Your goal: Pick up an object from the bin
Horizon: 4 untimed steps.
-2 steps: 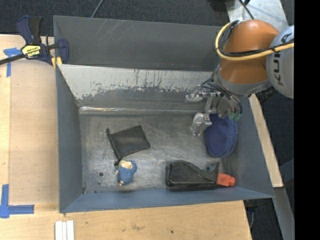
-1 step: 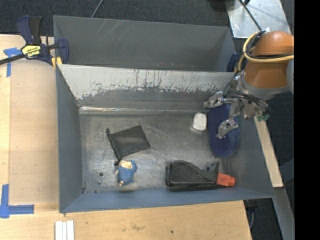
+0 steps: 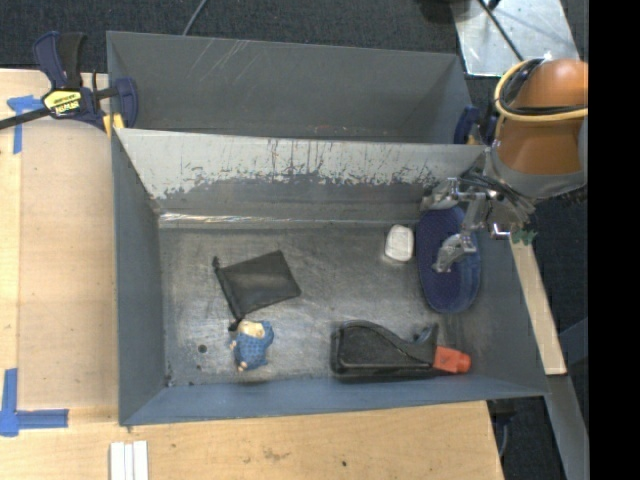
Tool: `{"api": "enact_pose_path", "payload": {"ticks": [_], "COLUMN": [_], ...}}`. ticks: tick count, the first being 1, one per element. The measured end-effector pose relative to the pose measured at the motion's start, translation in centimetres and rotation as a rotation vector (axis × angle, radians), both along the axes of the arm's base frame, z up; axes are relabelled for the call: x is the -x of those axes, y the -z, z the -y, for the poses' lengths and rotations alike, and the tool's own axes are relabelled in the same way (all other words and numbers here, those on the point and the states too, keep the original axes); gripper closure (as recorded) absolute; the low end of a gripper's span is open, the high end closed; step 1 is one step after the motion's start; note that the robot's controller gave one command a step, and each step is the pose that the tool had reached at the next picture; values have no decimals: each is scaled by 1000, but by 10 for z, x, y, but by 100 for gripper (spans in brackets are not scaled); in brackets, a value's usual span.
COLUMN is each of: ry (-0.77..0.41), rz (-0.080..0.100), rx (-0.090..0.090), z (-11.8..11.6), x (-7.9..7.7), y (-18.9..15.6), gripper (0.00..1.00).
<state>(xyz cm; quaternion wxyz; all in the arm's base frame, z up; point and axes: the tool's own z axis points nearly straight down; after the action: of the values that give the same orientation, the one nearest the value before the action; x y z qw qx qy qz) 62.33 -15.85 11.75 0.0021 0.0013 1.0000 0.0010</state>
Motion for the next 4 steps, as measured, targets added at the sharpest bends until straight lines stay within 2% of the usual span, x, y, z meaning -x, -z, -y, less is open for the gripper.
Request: {"api": "enact_pose_path", "payload": {"ticks": [1, 2, 3, 4], "ry": [139, 364, 291, 291], "rz": [-7, -26, -13, -1], "rx": [-5, -11, -5, -6], "z": [-1, -8, -7, -8], "x": [-7, -6, -3, -6], "y": [30, 37, 38, 38], "gripper": [0, 0, 0, 100]}}
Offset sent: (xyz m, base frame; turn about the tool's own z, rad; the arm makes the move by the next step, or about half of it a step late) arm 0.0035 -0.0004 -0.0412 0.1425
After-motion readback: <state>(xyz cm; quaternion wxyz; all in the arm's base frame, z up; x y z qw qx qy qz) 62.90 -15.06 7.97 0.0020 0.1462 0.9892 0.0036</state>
